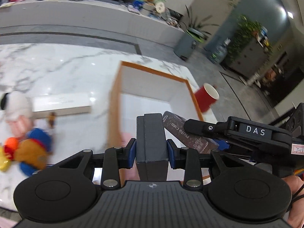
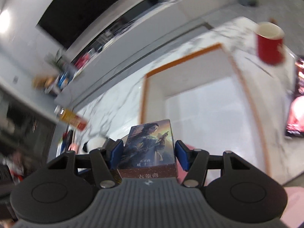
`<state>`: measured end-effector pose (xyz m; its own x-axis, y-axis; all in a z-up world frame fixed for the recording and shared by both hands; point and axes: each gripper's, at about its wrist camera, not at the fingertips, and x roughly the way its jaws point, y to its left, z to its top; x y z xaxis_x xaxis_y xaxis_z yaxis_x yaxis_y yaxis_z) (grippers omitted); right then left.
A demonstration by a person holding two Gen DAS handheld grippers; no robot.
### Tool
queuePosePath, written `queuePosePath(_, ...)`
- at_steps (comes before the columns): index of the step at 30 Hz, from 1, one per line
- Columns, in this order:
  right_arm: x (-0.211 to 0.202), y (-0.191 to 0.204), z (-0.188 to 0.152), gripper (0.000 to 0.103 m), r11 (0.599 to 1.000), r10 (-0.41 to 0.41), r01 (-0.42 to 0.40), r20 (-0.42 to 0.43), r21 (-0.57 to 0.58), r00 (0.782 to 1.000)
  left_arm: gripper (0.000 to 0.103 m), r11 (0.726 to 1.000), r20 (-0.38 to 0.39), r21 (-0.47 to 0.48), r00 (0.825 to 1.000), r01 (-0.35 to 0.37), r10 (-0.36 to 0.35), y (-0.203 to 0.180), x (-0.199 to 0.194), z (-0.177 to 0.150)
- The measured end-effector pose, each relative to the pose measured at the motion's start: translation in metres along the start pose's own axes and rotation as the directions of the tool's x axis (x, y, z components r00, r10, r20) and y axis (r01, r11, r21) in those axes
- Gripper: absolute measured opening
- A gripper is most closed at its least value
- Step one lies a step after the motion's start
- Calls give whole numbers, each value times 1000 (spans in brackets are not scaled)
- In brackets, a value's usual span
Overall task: Organize objects
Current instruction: 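Carry the gray box and card box over the orange box with both tools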
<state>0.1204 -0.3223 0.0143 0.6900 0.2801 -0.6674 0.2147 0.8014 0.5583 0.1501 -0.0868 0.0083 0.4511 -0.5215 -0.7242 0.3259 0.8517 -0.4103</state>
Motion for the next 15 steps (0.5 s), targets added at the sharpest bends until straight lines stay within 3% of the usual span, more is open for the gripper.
queuePosePath(5,-3,-29,10,61,997,-62,61,23,46,998,39,998,-76,-27,995,62,-64,-17,50,-1)
queuePosePath(9,-2,-35,16,61,990,-141,142,32,-28,990,39,999,-122,-27,992,40,-43,-18,79,-3)
queuePosePath(15,16,-40,20,62,970,-193,187,-25,-155,981,39,1000,-154,-8,988,-5,3,-17,99,-8)
